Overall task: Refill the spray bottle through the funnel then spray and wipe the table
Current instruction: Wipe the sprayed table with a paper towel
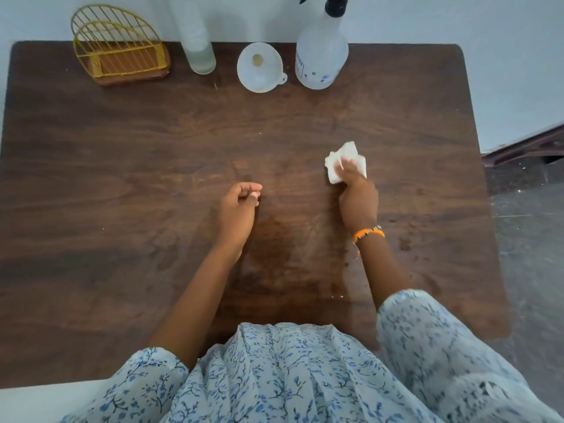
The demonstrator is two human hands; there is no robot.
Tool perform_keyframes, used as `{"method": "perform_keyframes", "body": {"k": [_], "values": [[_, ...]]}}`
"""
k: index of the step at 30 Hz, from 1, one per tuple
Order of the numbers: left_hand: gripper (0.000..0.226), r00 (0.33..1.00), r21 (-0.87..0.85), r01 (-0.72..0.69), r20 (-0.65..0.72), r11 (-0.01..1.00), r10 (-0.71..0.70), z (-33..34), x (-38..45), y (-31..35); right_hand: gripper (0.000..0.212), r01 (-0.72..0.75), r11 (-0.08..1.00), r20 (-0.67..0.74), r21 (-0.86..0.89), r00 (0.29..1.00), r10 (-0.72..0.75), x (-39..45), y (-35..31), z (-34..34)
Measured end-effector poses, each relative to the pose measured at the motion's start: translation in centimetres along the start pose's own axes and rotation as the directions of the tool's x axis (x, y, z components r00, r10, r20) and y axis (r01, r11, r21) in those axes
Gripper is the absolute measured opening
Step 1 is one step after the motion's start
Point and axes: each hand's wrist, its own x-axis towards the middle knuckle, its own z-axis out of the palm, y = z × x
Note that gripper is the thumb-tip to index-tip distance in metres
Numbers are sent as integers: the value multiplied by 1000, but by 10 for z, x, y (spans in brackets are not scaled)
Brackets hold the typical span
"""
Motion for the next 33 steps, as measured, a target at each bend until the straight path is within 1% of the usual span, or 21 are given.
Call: {"method": "perform_keyframes", "body": {"k": [2, 4, 6, 8, 10, 11, 12, 13, 14, 16, 18, 19, 21, 23, 24, 26, 27, 28, 29, 30, 33], "values": [[28, 1000, -5, 2, -23, 1000, -2, -3, 0, 0, 60, -8, 1000, 25, 22, 1000, 8, 20, -22, 15], [28, 999, -5, -3, -43, 1000, 2, -7, 0, 1, 48, 98, 995, 103, 10, 990, -99, 27, -46, 38], [26, 998, -16, -7, -67, 1000, 6, -11, 0, 2, 41, 249, 968, 182, 34, 951, -251, 17, -65, 60], [20, 995, -30, -21, -98, 999, 17, -14, 0, 4, 47, 416, 908, 275, 42, 869, -411, -8, -71, 69], [18, 993, -41, -31, -111, 999, 26, -16, 2, 3, 54, 586, 809, 358, 42, 747, -560, -33, -54, 61], [18, 993, -39, -30, -112, 999, 25, -16, 3, 2, 54, 639, 768, 364, 39, 707, -607, -40, -37, 54], [19, 994, -34, -24, -111, 999, 20, -16, 4, 2, 52, 650, 759, 347, 22, 707, -616, -41, -20, 43], [20, 994, -28, -17, -108, 999, 14, -16, 4, 1, 50, 612, 791, 308, 5, 751, -584, -38, -6, 32], [22, 994, -22, -10, -105, 1000, 8, -15, 4, 1, 48, 525, 851, 254, -14, 825, -505, -32, 4, 21], [26, 994, -19, -3, -108, 1000, 1, -14, 3, 1, 55, 266, 964, 119, -24, 958, -261, -16, 8, 10], [27, 992, -44, -8, -127, 999, 3, -14, 1, 1, 66, 57, 998, 32, 18, 998, -58, 2, -12, 16], [27, 991, -52, -14, -137, 999, 6, -15, 0, 1, 63, 12, 999, 20, 38, 1000, -13, 10, -28, 25], [28, 986, -59, -33, -166, 998, 23, -19, -1, 2, 50, 60, 998, 76, 27, 995, -62, 17, -65, 51], [28, 977, -77, -54, -211, 996, 37, -24, -1, 3, 40, 209, 978, 188, 23, 960, -210, 13, -92, 77], [27, 972, -87, -57, -234, 995, 35, -28, -1, 2, 40, 318, 948, 241, 22, 918, -314, 5, -97, 87], [23, 966, -96, -56, -256, 994, 30, -34, -1, 1, 43, 544, 838, 359, 50, 773, -523, -16, -92, 89], [22, 966, -95, -57, -255, 994, 31, -36, -1, 0, 45, 611, 787, 404, 81, 702, -586, -26, -80, 82], [21, 968, -92, -54, -247, 994, 30, -36, -1, -1, 50, 661, 744, 408, 95, 656, -635, -32, -64, 72], [21, 971, -88, -47, -236, 995, 25, -35, -1, -2, 55, 683, 725, 388, 89, 646, -657, -34, -46, 63], [21, 975, -87, -39, -222, 995, 19, -33, 0, -2, 58, 672, 738, 351, 64, 677, -647, -33, -30, 51], [22, 988, -59, -26, -154, 998, 17, -23, -2, 0, 54, 487, 873, 145, -17, 865, -480, -22, 7, 19]]}}
